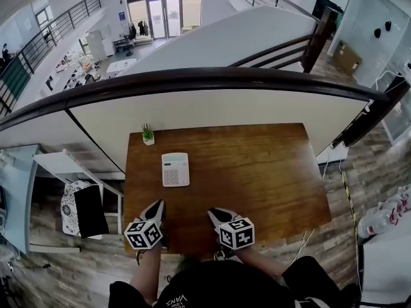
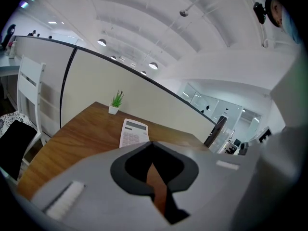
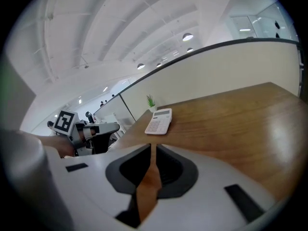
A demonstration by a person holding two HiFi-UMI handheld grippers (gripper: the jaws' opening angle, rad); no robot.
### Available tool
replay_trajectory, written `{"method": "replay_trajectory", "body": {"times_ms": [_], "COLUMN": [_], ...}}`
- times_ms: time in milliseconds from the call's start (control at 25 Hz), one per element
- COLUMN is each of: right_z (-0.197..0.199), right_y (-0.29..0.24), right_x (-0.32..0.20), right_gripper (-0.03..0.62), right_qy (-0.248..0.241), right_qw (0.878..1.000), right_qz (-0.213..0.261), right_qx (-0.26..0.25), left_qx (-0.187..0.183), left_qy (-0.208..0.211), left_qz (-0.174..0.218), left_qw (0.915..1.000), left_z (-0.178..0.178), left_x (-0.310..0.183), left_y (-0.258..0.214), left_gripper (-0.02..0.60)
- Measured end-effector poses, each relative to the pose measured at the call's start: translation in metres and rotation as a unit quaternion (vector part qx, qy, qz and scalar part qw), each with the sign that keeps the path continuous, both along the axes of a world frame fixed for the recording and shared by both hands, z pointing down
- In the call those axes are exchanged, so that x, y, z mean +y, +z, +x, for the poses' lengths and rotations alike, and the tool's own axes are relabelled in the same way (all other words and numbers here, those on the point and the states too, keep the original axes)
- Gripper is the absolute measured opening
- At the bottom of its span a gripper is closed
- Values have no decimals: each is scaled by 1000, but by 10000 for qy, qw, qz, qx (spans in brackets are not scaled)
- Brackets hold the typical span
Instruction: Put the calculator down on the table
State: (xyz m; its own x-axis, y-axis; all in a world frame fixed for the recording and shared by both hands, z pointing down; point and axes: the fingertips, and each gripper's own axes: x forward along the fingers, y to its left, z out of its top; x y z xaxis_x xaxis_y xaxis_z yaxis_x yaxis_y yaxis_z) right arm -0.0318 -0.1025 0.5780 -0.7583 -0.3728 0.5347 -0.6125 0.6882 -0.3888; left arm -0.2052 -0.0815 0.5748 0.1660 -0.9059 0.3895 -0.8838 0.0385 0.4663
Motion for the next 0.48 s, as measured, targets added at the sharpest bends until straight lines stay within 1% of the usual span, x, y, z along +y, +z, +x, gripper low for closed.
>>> {"method": "replay_trajectory", "body": {"times_ms": [240, 480], "right_z": [6, 18], "right_y": [-10, -8], "right_x": [10, 24], "right_gripper": [34, 28], "right_qy": [-406, -697], "right_qw": [9990, 9974], "right_qz": [151, 181], "right_qx": [-111, -99], "left_qx": [-93, 28], "left_qy": [-143, -244], "left_qz": [5, -59], "left_qw": [9999, 9997], "left_z": [26, 52], "left_x": [30, 58], "left_y": [-7, -5], "left_gripper": [9, 9]}}
